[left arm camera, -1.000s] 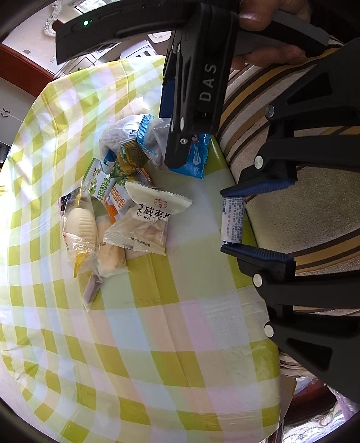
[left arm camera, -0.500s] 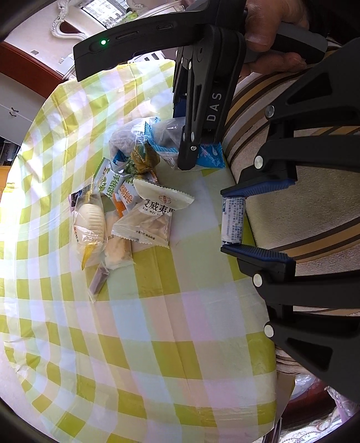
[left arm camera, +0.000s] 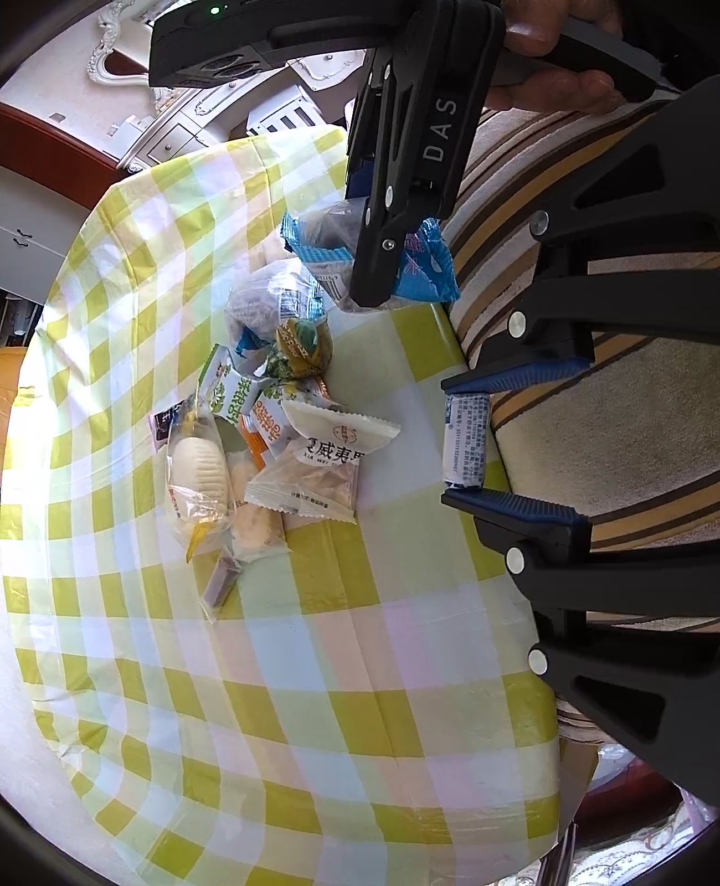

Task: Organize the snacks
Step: 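Carry both snacks over the white box and open both tools to drop them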

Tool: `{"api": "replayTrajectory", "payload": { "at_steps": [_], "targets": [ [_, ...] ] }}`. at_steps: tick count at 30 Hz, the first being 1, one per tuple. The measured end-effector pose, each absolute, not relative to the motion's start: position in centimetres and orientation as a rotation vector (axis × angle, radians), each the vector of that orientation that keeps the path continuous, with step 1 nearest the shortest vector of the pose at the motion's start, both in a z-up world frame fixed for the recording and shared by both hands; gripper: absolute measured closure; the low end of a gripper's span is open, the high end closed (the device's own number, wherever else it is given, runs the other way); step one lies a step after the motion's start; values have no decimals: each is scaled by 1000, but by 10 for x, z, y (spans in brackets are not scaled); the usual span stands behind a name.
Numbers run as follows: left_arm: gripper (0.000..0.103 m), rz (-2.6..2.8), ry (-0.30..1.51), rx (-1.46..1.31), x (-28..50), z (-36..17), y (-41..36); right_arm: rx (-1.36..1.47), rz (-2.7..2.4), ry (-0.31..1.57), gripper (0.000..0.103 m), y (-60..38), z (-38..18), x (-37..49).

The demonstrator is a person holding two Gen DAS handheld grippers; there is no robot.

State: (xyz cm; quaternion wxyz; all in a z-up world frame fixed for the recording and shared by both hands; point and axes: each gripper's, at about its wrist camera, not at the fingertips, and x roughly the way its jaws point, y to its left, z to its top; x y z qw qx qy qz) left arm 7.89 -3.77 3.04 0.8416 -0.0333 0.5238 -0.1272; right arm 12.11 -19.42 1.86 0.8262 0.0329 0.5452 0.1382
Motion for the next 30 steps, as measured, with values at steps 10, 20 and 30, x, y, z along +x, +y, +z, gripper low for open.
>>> {"api": "replayTrajectory", "payload": {
  "at_steps": [10,20,30],
  "targets": [
    [70,-330,1089,9,86,46,-82,157,241,1096,56,-252,38,116],
    [70,-474,1070,94,96,57,-161,251,106,1035,56,-341,49,106],
    [70,-659,1068,171,105,55,-257,310,-89,1023,56,-435,33,88]
  ]
}}
